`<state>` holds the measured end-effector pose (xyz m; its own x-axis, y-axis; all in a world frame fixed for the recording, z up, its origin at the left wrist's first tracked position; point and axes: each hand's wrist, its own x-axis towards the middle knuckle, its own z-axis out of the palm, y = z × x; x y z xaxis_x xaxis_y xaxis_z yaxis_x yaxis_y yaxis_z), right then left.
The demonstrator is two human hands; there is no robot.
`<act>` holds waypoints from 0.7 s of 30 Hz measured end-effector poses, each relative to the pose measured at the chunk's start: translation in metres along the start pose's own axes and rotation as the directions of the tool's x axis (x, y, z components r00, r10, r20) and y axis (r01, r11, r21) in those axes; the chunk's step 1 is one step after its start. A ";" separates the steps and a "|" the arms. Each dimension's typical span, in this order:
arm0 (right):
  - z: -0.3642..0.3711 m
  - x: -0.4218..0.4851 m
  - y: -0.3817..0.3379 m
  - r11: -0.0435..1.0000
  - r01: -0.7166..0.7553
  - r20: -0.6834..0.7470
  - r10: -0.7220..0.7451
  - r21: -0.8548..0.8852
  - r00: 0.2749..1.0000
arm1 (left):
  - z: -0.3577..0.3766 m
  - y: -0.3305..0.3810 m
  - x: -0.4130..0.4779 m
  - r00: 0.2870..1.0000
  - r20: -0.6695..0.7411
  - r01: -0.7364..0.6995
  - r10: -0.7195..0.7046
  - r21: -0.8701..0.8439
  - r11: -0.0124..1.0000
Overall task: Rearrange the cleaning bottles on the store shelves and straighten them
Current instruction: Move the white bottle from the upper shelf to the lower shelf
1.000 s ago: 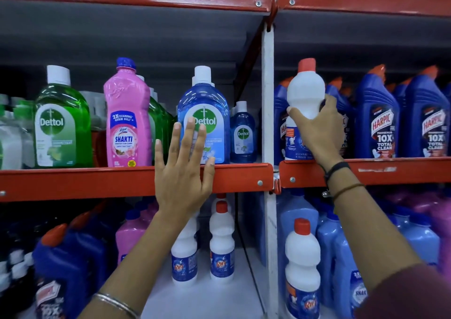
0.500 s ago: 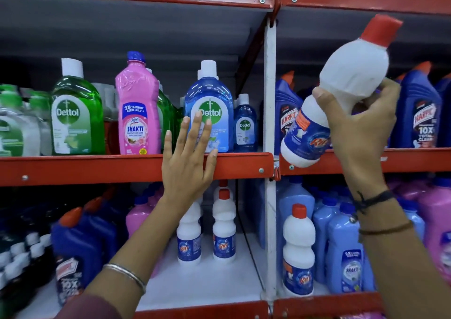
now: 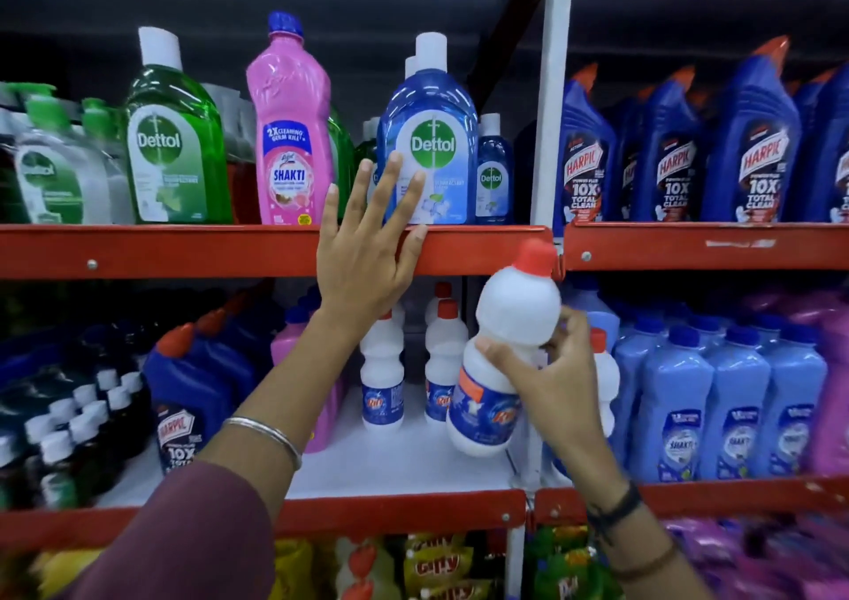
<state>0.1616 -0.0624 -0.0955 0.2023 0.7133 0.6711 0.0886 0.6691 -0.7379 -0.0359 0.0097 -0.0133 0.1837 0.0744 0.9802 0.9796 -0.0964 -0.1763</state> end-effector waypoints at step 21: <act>0.054 -0.007 0.112 0.948 -0.172 0.065 0.196 -0.268 0.979 | 0.006 0.001 -0.001 0.999 -0.052 -0.007 0.007 0.011 1.000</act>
<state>0.1173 0.0182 -0.1789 0.1523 0.8424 0.5169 0.3103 0.4558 -0.8343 -0.0343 0.0154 -0.0154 0.1866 0.0220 0.9822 0.9791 -0.0863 -0.1841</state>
